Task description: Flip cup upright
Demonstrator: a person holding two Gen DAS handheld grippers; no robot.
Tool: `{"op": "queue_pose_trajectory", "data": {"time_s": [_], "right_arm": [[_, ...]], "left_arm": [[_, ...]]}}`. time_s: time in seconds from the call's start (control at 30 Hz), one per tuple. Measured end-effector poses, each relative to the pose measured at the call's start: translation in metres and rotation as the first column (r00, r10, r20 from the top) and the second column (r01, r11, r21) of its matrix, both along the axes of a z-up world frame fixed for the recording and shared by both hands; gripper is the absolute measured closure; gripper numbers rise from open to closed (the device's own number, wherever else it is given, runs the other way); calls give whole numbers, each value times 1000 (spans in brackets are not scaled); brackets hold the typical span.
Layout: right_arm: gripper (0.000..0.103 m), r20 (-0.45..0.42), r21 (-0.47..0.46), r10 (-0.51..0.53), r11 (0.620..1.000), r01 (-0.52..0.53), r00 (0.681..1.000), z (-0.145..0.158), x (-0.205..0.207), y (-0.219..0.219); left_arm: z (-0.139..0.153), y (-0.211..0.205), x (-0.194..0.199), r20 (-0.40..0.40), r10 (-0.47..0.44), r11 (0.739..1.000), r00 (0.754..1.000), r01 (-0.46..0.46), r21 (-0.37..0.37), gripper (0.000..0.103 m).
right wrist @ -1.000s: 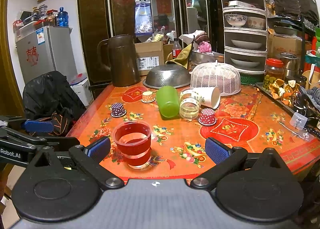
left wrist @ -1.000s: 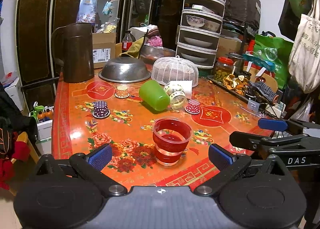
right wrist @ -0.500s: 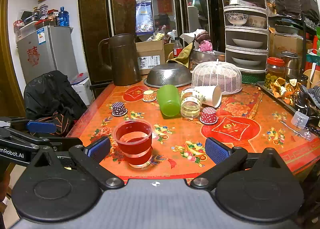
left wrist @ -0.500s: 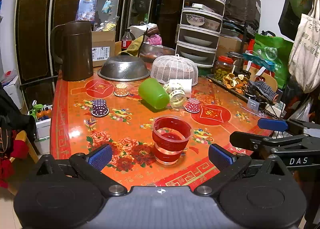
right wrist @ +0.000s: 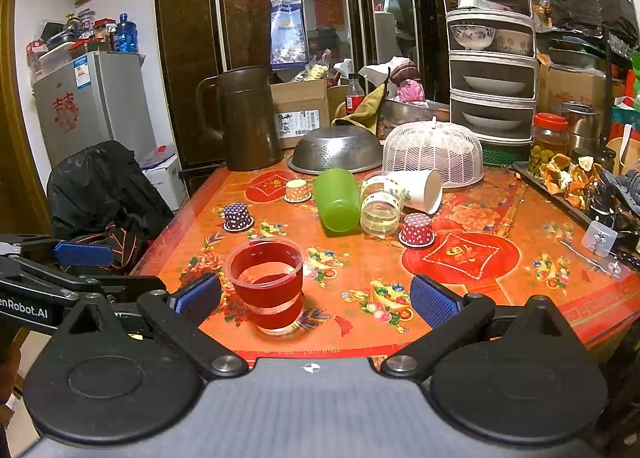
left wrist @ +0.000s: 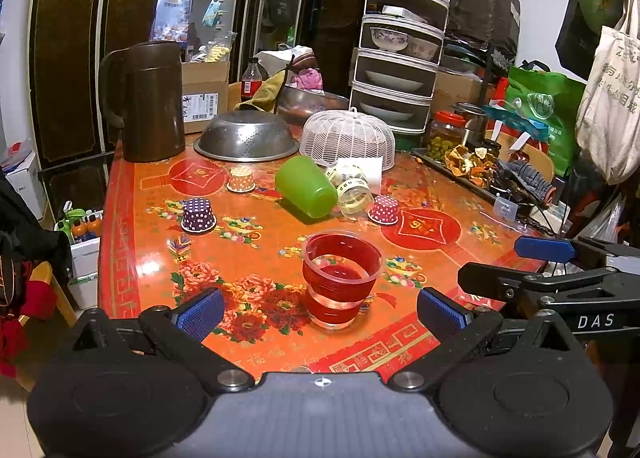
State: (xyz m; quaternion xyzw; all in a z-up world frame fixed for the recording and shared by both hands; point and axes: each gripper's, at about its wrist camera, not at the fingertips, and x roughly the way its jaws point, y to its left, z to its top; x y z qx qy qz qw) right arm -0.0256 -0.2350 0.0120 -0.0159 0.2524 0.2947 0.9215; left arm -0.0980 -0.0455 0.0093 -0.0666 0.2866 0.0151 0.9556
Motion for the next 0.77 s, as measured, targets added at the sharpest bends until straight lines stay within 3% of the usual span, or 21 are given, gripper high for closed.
{"op": "queue_pose_trajectory", "data": {"time_s": [0.77], "right_arm": [[1, -11, -2, 0, 1000, 0, 1000, -7, 0, 2]], "left_arm": [[-1, -3, -2, 19, -8, 1000, 1000, 7, 13, 0]]}}
